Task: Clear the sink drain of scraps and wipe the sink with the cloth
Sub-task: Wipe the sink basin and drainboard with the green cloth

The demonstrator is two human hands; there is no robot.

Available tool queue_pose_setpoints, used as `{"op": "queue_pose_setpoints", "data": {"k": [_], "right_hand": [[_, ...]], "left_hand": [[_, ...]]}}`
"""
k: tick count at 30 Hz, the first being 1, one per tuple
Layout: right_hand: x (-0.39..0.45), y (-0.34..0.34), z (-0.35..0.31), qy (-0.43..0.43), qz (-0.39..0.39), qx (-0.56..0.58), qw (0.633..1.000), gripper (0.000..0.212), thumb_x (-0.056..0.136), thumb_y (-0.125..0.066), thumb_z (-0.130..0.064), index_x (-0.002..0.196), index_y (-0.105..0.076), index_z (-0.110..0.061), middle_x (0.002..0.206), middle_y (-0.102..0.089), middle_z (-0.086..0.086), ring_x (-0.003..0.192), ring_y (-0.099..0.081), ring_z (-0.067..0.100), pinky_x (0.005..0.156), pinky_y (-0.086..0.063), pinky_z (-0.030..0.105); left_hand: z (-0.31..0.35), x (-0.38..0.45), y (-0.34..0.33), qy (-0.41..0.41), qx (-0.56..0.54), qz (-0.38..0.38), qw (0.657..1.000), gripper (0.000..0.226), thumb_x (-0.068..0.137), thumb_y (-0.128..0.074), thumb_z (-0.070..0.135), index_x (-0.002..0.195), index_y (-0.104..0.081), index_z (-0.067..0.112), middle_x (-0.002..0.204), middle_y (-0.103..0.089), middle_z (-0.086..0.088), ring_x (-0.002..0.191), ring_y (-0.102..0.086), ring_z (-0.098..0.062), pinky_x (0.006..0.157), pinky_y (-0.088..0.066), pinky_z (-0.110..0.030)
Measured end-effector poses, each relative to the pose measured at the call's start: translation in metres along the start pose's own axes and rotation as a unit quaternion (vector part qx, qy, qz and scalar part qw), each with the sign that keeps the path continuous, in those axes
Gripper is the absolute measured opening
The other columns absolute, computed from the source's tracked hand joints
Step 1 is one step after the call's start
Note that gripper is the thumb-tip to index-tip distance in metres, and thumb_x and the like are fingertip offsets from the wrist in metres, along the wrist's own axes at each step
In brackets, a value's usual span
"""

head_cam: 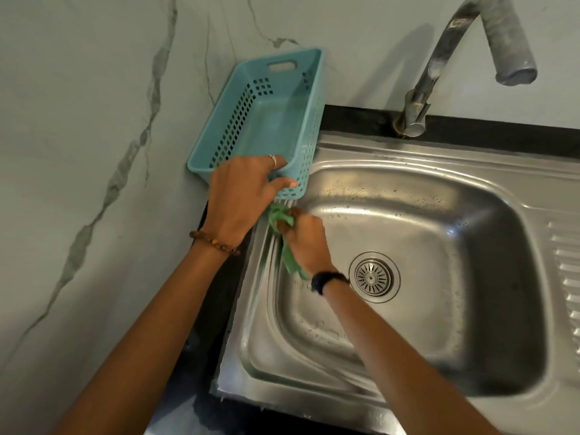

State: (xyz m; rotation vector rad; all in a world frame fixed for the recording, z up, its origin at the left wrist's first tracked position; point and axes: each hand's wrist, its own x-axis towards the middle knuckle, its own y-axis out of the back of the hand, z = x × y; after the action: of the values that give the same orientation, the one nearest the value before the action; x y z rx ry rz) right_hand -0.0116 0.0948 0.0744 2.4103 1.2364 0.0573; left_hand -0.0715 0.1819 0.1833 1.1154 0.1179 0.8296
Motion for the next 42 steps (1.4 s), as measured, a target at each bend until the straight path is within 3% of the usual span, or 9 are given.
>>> {"op": "queue_pose_setpoints", "data": {"k": [2, 8, 13, 18, 28, 31, 33, 35, 42], "right_hand": [[0.035, 0.011, -0.003, -0.003, 0.015, 0.000, 1.000, 0.014, 0.090, -0.056, -0.008, 0.097, -0.063, 0.001, 0.091, -0.069, 0.017, 0.076, -0.066, 0.023, 0.066, -0.057, 0.035], [0.106, 0.025, -0.011, -0.027, 0.107, -0.037, 0.993, 0.028, 0.092, -0.047, -0.008, 0.064, -0.049, -0.007, 0.072, -0.064, 0.010, 0.063, -0.055, 0.021, 0.050, -0.041, 0.027], [0.128, 0.041, -0.012, -0.061, 0.172, -0.082, 0.980, 0.019, 0.089, -0.051, -0.011, 0.096, -0.066, -0.002, 0.093, -0.070, 0.019, 0.083, -0.063, 0.035, 0.068, -0.049, 0.038], [0.123, 0.067, 0.000, -0.065, 0.210, -0.114, 0.969, 0.021, 0.088, -0.058, -0.021, 0.102, -0.068, -0.008, 0.094, -0.071, 0.017, 0.085, -0.065, 0.034, 0.069, -0.049, 0.035], [0.095, 0.138, 0.033, -0.143, 0.320, -0.079, 0.933, 0.028, 0.088, -0.060, -0.023, 0.107, -0.065, -0.003, 0.101, -0.069, 0.017, 0.091, -0.064, 0.030, 0.069, -0.045, 0.028], [0.093, 0.136, 0.028, -0.157, 0.324, -0.076, 0.930, 0.028, 0.089, -0.059, -0.021, 0.109, -0.063, -0.002, 0.104, -0.069, 0.018, 0.094, -0.064, 0.031, 0.076, -0.050, 0.032], [0.093, 0.121, 0.020, -0.138, 0.293, -0.084, 0.942, 0.028, 0.090, -0.058, -0.020, 0.110, -0.062, -0.001, 0.105, -0.068, 0.018, 0.095, -0.063, 0.031, 0.082, -0.052, 0.037], [0.095, 0.100, 0.010, -0.109, 0.248, -0.104, 0.957, 0.027, 0.090, -0.058, -0.020, 0.110, -0.062, -0.003, 0.104, -0.068, 0.017, 0.094, -0.064, 0.030, 0.081, -0.052, 0.038], [0.099, 0.105, 0.017, -0.076, 0.212, -0.144, 0.964, 0.024, 0.091, -0.054, -0.023, 0.106, -0.064, -0.007, 0.100, -0.070, 0.017, 0.091, -0.064, 0.034, 0.077, -0.051, 0.039]], "left_hand": [[0.000, -0.002, -0.001, -0.011, 0.013, -0.008, 1.000, 0.036, 0.076, -0.068, 0.039, 0.100, -0.070, 0.013, 0.091, -0.073, -0.009, 0.084, -0.066, -0.024, 0.064, -0.051, -0.031], [0.003, -0.006, -0.003, -0.037, 0.070, 0.004, 0.997, 0.029, 0.071, -0.074, 0.032, 0.089, -0.072, 0.009, 0.076, -0.074, -0.010, 0.067, -0.067, -0.025, 0.059, -0.039, -0.020], [0.005, -0.003, -0.004, -0.023, 0.067, -0.003, 0.997, 0.028, 0.070, -0.075, 0.030, 0.087, -0.073, 0.008, 0.074, -0.074, -0.011, 0.064, -0.068, -0.026, 0.057, -0.040, -0.022], [0.005, -0.011, -0.012, -0.026, 0.113, -0.063, 0.991, 0.021, 0.076, -0.071, 0.028, 0.075, -0.069, 0.007, 0.065, -0.068, -0.012, 0.061, -0.062, -0.031, 0.061, -0.044, -0.035], [-0.004, -0.014, -0.020, -0.023, 0.119, -0.059, 0.991, 0.023, 0.083, -0.062, 0.032, 0.084, -0.068, 0.010, 0.080, -0.070, -0.011, 0.077, -0.061, -0.029, 0.073, -0.040, -0.036], [-0.007, -0.015, -0.023, -0.008, 0.096, -0.077, 0.992, 0.029, 0.083, -0.062, 0.034, 0.104, -0.065, 0.014, 0.099, -0.070, -0.009, 0.094, -0.061, -0.025, 0.093, -0.037, -0.036], [-0.008, -0.016, -0.025, -0.002, 0.046, -0.097, 0.994, 0.055, 0.079, -0.066, 0.037, 0.127, -0.051, 0.014, 0.128, -0.058, -0.009, 0.123, -0.048, -0.022, 0.114, -0.018, -0.034], [-0.004, -0.014, -0.023, -0.031, 0.000, -0.077, 0.997, 0.073, 0.076, -0.068, 0.038, 0.137, -0.038, 0.011, 0.143, -0.043, -0.011, 0.138, -0.028, -0.021, 0.116, -0.004, -0.033], [0.062, 0.005, -0.073, -0.121, -0.015, -0.021, 0.992, 0.055, 0.091, -0.051, 0.020, 0.141, -0.030, 0.011, 0.151, -0.029, -0.007, 0.137, -0.007, -0.006, 0.115, 0.000, -0.021]]}}
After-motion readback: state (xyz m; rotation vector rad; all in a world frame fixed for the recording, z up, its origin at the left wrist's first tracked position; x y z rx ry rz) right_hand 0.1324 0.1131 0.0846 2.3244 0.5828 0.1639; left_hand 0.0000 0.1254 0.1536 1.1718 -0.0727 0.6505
